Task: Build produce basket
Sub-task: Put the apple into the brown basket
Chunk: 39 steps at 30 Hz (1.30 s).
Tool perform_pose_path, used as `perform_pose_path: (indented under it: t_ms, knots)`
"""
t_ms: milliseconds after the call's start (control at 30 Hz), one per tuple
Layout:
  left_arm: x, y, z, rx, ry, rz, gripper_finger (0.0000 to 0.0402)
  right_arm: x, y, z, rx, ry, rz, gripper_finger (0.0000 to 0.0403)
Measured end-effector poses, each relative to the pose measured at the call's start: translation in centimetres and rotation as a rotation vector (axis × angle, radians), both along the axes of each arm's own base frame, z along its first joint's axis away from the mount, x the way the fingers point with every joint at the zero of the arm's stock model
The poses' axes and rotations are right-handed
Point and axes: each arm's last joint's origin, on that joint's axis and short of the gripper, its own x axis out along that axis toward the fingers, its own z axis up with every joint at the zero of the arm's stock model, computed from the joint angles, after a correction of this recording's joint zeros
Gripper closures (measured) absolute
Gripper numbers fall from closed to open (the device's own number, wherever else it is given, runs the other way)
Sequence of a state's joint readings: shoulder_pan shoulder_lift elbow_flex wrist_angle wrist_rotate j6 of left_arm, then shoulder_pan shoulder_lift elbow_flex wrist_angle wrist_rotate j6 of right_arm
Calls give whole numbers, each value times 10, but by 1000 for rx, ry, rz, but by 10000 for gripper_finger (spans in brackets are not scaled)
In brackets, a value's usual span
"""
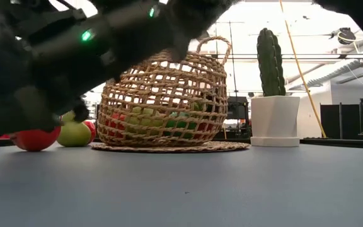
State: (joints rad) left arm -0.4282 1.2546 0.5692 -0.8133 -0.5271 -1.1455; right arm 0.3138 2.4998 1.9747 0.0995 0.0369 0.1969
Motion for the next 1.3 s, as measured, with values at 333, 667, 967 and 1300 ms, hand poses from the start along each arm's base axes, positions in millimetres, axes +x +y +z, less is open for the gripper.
perform_pose_path:
  t_ms: [333, 667, 967, 1300]
  knots:
    - [11, -34, 31, -73, -126, -143, 82, -70, 11, 92, -310, 66, -184, 154]
    - [44, -89, 76, -133, -563, -627, 65, -187, 8, 101, -218, -300, -181, 154]
    - [64, -84, 98, -91, -795, -645, 76, -239, 15, 80, -452, -619, 14, 154]
    - [83, -57, 102, -152, -830, -670, 68, -226, 32, 108, -831, -645, 86, 98]
